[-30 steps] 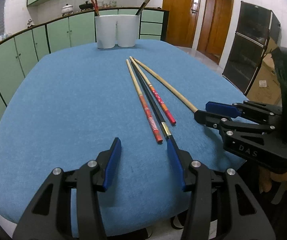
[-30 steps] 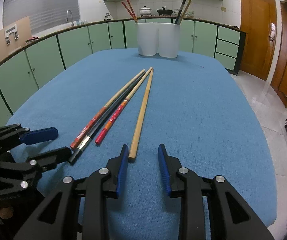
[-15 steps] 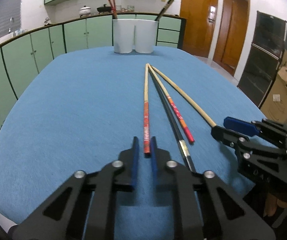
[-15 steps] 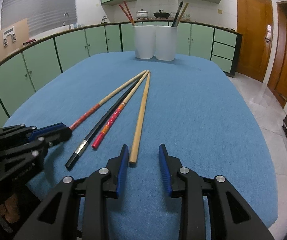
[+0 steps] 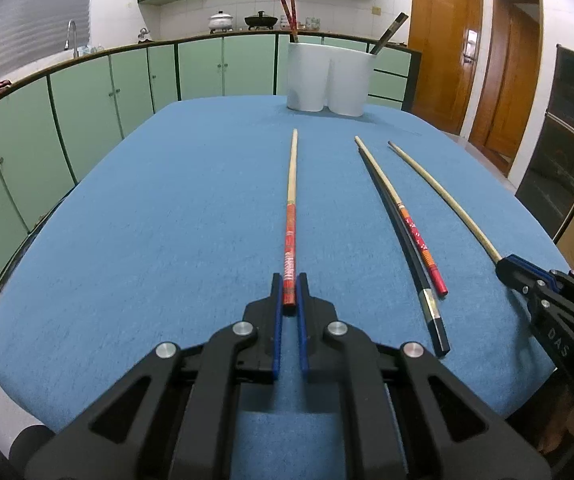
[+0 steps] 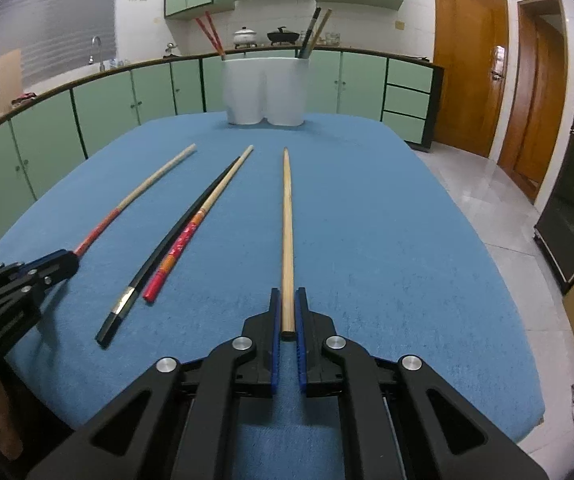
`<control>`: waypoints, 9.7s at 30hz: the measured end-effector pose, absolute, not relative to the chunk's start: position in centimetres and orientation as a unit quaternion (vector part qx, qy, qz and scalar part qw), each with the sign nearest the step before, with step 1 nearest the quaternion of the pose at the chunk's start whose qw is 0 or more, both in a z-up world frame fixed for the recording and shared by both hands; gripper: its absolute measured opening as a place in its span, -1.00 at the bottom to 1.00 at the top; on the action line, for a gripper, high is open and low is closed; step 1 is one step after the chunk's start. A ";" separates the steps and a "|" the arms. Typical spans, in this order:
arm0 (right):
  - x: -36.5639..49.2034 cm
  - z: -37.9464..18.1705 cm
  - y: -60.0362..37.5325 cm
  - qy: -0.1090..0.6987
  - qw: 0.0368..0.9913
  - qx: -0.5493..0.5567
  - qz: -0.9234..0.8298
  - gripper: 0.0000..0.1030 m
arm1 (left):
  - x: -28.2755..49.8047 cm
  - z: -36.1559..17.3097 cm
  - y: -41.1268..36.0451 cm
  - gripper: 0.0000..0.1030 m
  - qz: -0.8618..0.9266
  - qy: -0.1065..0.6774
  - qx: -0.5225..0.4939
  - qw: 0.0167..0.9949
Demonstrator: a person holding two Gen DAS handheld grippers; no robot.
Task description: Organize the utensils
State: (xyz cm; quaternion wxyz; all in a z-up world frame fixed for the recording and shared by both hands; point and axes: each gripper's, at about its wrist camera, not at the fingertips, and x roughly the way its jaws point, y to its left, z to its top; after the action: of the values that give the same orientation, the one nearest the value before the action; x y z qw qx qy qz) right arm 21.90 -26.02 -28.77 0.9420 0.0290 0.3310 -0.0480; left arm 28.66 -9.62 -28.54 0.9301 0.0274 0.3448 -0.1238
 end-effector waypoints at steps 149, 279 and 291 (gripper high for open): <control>47.3 0.9 -36.2 0.274 0.960 0.054 0.018 -0.62 | 53.6 -0.3 -14.1 -0.04 -0.175 0.219 0.039 0.959; 17.7 -12.2 -25.4 0.243 0.968 0.034 0.050 -0.89 | 24.8 -14.7 -5.8 -0.89 -0.149 0.298 -0.019 0.943; 23.5 -7.9 -23.7 0.288 0.954 -0.024 0.081 -0.89 | 31.0 -9.6 -6.2 -0.89 -0.185 0.344 0.006 0.920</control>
State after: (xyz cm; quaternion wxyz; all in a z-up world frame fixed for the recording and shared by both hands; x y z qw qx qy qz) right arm 23.45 -23.65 -7.87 0.9539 -0.0244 0.2881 0.0805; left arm 30.97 -6.24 -9.57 0.9205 0.0056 0.3444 -0.1848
